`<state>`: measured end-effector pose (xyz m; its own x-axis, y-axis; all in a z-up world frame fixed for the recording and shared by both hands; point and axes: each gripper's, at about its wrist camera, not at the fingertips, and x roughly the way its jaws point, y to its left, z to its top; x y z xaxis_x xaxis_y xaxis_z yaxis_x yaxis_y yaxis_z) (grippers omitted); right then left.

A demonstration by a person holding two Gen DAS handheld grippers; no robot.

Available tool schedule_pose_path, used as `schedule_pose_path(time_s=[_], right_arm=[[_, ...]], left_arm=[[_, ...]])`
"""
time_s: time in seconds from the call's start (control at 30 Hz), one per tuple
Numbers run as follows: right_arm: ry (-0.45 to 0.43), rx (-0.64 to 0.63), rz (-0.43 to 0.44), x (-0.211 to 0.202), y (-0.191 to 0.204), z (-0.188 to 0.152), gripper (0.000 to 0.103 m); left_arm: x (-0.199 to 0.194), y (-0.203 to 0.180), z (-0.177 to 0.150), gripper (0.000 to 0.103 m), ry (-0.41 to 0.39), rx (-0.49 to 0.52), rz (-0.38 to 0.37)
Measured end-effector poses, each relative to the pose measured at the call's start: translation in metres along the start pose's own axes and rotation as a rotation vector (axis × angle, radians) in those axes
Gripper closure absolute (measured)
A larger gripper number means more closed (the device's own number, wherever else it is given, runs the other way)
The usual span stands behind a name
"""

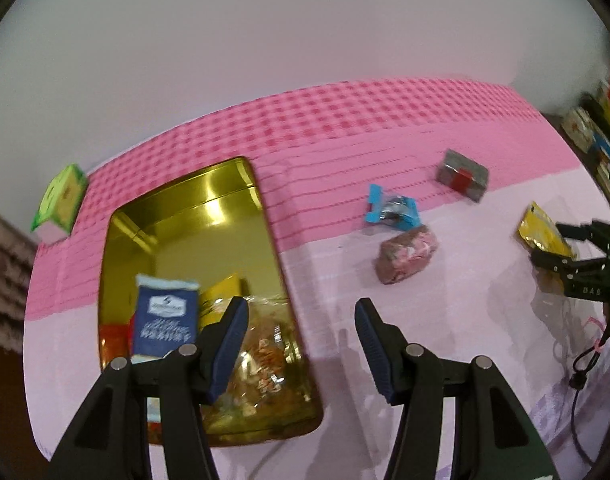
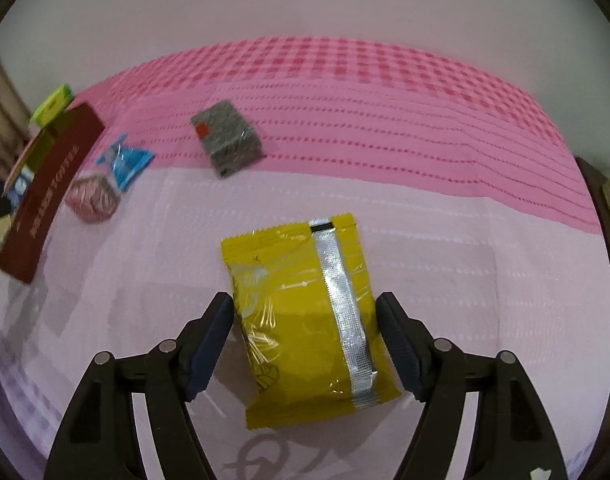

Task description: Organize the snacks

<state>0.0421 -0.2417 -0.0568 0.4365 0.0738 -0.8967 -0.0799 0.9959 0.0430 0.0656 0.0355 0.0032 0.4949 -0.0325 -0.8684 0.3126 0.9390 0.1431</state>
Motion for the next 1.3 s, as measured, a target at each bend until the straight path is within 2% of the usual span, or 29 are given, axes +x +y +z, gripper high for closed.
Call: schedule_pose_path(time_s=[0.03, 0.1, 0.2, 0.53, 0.77, 0.9, 1.1, 1.3], right_arm=[[0.002, -0.02, 0.0, 0.0, 0.001, -0.001, 0.031], [-0.002, -0.049, -0.006, 0.0, 0.003, -0.002, 0.04], [-0.017, -0.051, -0.004, -0.002, 0.001, -0.003, 0.046], [-0.043, -0.021, -0.025, -0.002, 0.002, -0.005, 0.047], [-0.043, -0.009, -0.027, -0.001, 0.002, -0.004, 0.046], [-0.043, -0.009, -0.027, -0.001, 0.002, -0.004, 0.045], [-0.042, -0.008, -0.03, -0.001, 0.002, -0.003, 0.045], [-0.044, -0.006, -0.031, 0.0, 0.002, -0.003, 0.044]], left_arm=[[0.002, -0.004, 0.001, 0.046, 0.0, 0.018, -0.002], [0.006, -0.012, 0.003, 0.046, 0.0, 0.053, -0.01], [0.011, -0.02, 0.007, 0.046, 0.001, 0.089, -0.041], [0.031, -0.052, 0.025, 0.046, 0.036, 0.274, -0.152], [0.051, -0.061, 0.035, 0.046, 0.082, 0.352, -0.2], [0.06, -0.061, 0.04, 0.046, 0.097, 0.369, -0.199], [0.077, -0.059, 0.047, 0.046, 0.137, 0.344, -0.247], [0.078, -0.066, 0.047, 0.047, 0.123, 0.35, -0.255]])
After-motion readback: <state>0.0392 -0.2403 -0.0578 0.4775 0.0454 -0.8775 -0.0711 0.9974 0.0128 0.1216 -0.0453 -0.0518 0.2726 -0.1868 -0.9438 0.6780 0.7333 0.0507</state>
